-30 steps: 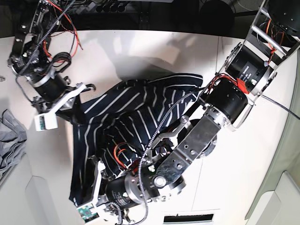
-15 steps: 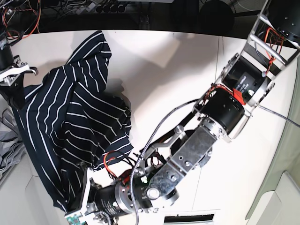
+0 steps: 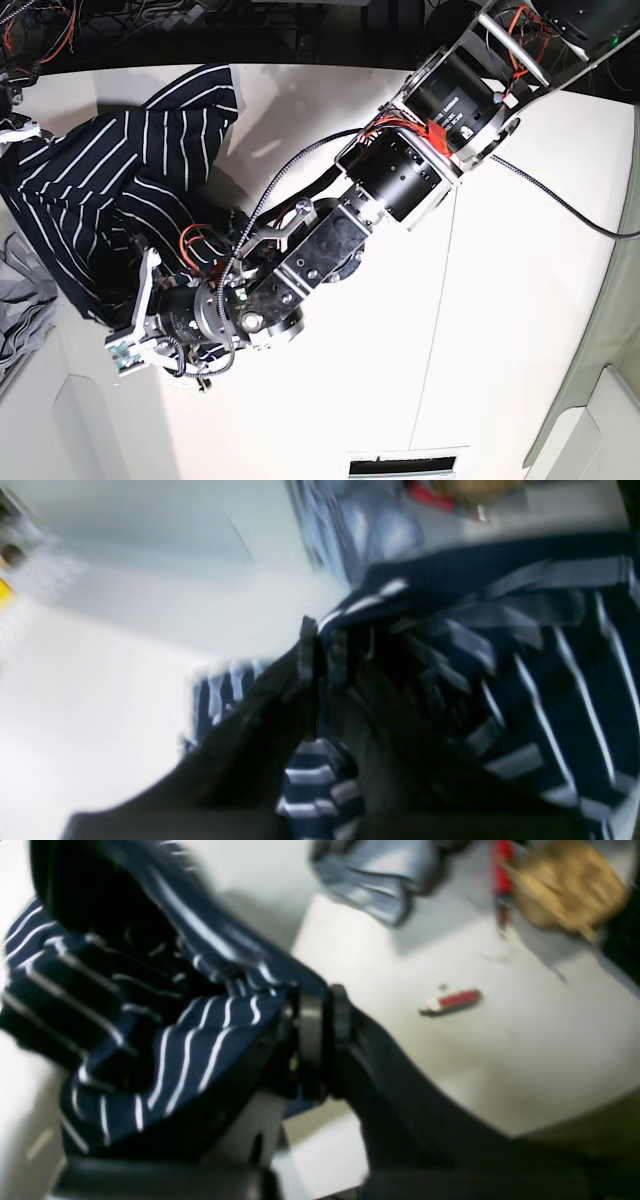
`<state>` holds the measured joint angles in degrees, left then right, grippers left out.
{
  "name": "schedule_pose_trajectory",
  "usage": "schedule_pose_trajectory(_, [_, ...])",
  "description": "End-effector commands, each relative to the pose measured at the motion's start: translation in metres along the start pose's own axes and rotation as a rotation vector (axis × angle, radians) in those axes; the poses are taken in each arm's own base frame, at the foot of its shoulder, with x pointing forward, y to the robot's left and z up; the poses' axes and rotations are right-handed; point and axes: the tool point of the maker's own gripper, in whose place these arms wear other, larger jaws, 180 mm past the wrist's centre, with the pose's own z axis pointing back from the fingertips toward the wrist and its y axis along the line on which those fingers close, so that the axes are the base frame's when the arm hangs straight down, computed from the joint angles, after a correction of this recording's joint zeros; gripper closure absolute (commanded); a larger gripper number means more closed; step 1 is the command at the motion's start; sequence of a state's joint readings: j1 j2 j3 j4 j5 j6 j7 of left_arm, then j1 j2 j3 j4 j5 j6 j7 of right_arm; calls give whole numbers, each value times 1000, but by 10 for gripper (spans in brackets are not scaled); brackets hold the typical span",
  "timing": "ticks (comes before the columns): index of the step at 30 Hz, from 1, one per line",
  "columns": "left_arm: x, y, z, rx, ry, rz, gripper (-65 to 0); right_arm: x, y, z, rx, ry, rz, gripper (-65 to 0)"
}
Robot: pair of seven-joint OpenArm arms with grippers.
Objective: Layout the t-shirt on the table in an organized manner, then fold the t-shirt properly
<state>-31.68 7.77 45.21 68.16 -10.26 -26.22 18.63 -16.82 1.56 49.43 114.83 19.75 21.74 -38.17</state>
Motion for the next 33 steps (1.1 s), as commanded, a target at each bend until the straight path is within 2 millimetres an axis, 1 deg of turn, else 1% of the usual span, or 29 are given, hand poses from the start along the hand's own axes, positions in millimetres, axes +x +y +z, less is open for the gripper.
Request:
schedule_pose_trajectory(1, [31,-10,-3,-38,-81,-23,-104,8,-8,2,-27,-32,-8,0])
schedule_pose_trajectory(3, [25,-32,-7,-100,-63,-52,-260,2,-11,0,-29,-17,-19,0])
schedule_pose_trajectory(4, [23,-41,-9,-119,-58,-58,-329,0,-10,-1,-22,-14,-30,-55])
schedule_pose_trajectory(5, [22,-48,-9,-137,-59,-58,-376,-1,-8,-1,-10,-14,-47,-150])
schedule_pose_trajectory(6, [22,-54,-10,-151,-57,-55,-391,-1,-7,-2,-1,-16,-58,-237])
schedule_pose_trajectory(7, [21,-57,-10,-161,-53,-48,-391,-1,-5,-2,10,-20,-72,-300])
schedule_pose_trajectory(8, [19,-59,-10,-168,-40,-40,-391,0,-2,-2,22,-26,-87,-332])
schedule_pose_trajectory(11, [10,-56,-9,-165,28,-29,-391,0,11,-1,74,-43,-150,-334])
schedule_pose_trajectory(13, [7,-43,-5,-127,68,-12,-391,1,28,1,148,-68,-175,-334])
schedule_pose_trajectory(14, [11,-35,-2,-108,64,0,-391,2,38,2,191,-81,-185,-334])
schedule_pose_trajectory(16, [27,-21,4,-81,17,43,-391,3,56,5,264,-100,-206,-334])
schedule_pose_trajectory(18, [31,-2,17,-47,-10,77,-391,1,72,6,315,-102,-202,-334])
schedule_pose_trajectory(20, [22,19,30,-10,-6,95,-390,-2,83,2,328,-89,-169,-334])
schedule_pose_trajectory(22, [4,36,42,21,18,120,-391,-3,92,-4,309,-90,-93,-334])
schedule_pose_trajectory(24, [-16,47,54,41,51,139,-390,-7,96,-11,273,-81,-9,-334])
schedule_pose_trajectory(26, [-34,54,64,54,85,150,-391,-13,100,-20,255,-56,64,-334])
schedule_pose_trajectory(29, [-51,62,74,71,118,154,-390,-24,99,-42,227,-1,153,-334])
schedule_pose_trajectory(31, [-58,64,79,79,134,154,-390,-28,89,-61,181,22,186,-334])
schedule_pose_trajectory(33, [-69,64,84,83,153,161,-390,-32,75,-78,136,44,180,-334])
